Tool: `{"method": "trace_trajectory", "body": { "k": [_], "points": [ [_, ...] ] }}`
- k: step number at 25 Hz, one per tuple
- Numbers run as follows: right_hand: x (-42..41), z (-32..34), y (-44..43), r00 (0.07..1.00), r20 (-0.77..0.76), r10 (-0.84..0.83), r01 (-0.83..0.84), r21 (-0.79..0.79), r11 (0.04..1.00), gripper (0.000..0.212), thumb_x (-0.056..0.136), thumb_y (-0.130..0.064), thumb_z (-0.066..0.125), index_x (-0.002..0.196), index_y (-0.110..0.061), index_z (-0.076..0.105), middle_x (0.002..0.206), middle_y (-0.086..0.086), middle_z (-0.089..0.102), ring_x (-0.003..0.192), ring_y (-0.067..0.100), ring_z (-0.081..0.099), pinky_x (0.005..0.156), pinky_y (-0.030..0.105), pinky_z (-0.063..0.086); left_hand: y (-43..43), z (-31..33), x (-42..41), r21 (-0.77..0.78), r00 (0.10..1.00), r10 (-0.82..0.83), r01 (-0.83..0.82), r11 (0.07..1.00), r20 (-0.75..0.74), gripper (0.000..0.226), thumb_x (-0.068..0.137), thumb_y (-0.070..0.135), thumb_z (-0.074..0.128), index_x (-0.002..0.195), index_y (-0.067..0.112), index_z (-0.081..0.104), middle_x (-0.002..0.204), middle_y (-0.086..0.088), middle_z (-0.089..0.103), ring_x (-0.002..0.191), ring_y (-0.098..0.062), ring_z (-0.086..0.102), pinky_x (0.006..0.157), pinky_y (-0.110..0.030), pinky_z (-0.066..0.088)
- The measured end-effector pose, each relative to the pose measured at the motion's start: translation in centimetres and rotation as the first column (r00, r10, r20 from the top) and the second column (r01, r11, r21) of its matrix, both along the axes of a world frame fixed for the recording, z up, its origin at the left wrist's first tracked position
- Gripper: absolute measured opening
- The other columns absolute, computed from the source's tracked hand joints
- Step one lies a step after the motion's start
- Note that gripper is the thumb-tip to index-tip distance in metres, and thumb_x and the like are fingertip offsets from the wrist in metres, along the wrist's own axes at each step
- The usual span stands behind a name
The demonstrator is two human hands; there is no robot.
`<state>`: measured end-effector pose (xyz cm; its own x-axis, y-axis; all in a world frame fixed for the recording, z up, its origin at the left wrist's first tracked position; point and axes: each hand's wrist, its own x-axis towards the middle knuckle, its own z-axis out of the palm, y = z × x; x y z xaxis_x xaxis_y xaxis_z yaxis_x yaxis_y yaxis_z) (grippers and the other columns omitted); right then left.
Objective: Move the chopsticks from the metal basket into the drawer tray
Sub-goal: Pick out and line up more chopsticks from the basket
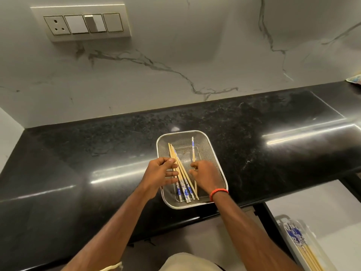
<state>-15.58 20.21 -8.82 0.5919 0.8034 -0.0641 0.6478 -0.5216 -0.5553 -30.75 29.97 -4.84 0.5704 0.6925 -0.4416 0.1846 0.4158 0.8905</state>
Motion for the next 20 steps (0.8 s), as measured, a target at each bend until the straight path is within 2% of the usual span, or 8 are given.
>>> {"method": "trace_trajectory", "body": {
  "k": [3,5,9,12,14,15,18,20],
  "points": [
    [-0.5,2.1,-0.4,0.99,-0.117,-0.073,0.098,0.222,0.97,0.023,0.091,-0.016,0.071,0.113,-0.015,0.073,0.105,0.001,0.075,0.09,0.004,0.068,0.08,0.014,0.054,0.8,0.4,0.3,-0.008,1.0,0.002,-0.002,1.0,0.001,0.021,0.101,0.023,0.061,0.109,0.006,0.068,0.109,-0.017,0.071,0.09,-0.03,0.072,0.078,-0.047,0.064],
    [-1.2,3.6,-0.8,0.969,-0.242,-0.057,0.136,0.324,0.936,0.02,0.088,-0.014,0.073,0.107,-0.02,0.074,0.094,-0.01,0.072,0.081,-0.003,0.066,0.075,0.014,0.057,1.0,0.6,0.6,-0.028,1.0,-0.01,0.011,1.0,0.019,0.025,0.1,0.026,0.062,0.113,0.005,0.068,0.11,-0.017,0.072,0.093,-0.032,0.073,0.076,-0.048,0.064],
    [-3.3,5.3,-1.1,0.904,-0.421,0.077,0.081,0.344,0.936,0.022,0.082,-0.017,0.08,0.099,-0.026,0.068,0.087,-0.007,0.074,0.08,-0.001,0.07,0.069,0.016,0.059,0.7,1.1,1.8,-0.059,0.992,-0.07,0.077,0.995,0.109,0.028,0.099,0.029,0.061,0.109,0.004,0.07,0.096,-0.014,0.078,0.083,-0.03,0.077,0.061,-0.041,0.063],
    [-4.0,4.9,-1.3,0.843,-0.532,0.079,0.138,0.356,0.924,0.02,0.08,-0.023,0.082,0.091,-0.023,0.066,0.085,-0.004,0.077,0.074,0.006,0.074,0.062,0.02,0.059,0.6,0.8,2.2,-0.028,0.995,0.0,0.003,1.0,0.103,0.021,0.101,0.021,0.06,0.106,0.003,0.069,0.092,-0.013,0.077,0.073,-0.026,0.077,0.052,-0.034,0.06],
    [-3.2,4.3,-1.3,0.848,-0.53,0.001,0.195,0.313,0.929,0.017,0.085,-0.034,0.077,0.09,-0.023,0.065,0.077,0.0,0.075,0.066,0.01,0.073,0.058,0.022,0.058,0.9,0.5,1.6,-0.041,0.992,0.061,-0.056,0.998,0.11,0.02,0.101,0.019,0.059,0.104,0.001,0.068,0.095,-0.016,0.077,0.072,-0.028,0.076,0.054,-0.036,0.062],
    [-2.5,3.9,-1.1,0.884,-0.466,-0.044,0.188,0.267,0.945,0.017,0.088,-0.037,0.073,0.09,-0.023,0.064,0.077,0.0,0.073,0.066,0.01,0.072,0.059,0.021,0.058,1.2,0.4,1.3,-0.052,0.99,0.088,-0.083,0.995,0.11,0.019,0.1,0.019,0.06,0.104,0.002,0.068,0.096,-0.017,0.077,0.072,-0.029,0.076,0.056,-0.038,0.063],
    [-1.1,2.6,-0.6,0.97,-0.24,-0.042,0.048,0.019,0.999,0.012,0.093,-0.033,0.067,0.1,-0.024,0.063,0.094,-0.006,0.069,0.077,0.002,0.063,0.067,0.015,0.051,1.9,0.1,0.0,-0.066,0.986,0.13,-0.124,0.99,0.106,0.019,0.099,0.02,0.062,0.104,0.003,0.068,0.097,-0.018,0.077,0.072,-0.033,0.076,0.063,-0.043,0.066],
    [-1.1,1.6,-0.2,0.976,-0.216,-0.01,-0.015,-0.112,0.994,0.025,0.092,-0.028,0.068,0.115,-0.022,0.062,0.105,0.0,0.069,0.087,0.007,0.065,0.079,0.024,0.056,2.0,0.2,-0.4,-0.077,0.985,0.133,-0.124,0.989,0.113,0.02,0.099,0.021,0.062,0.106,0.003,0.068,0.099,-0.019,0.077,0.073,-0.034,0.076,0.064,-0.045,0.066]
  ]
}}
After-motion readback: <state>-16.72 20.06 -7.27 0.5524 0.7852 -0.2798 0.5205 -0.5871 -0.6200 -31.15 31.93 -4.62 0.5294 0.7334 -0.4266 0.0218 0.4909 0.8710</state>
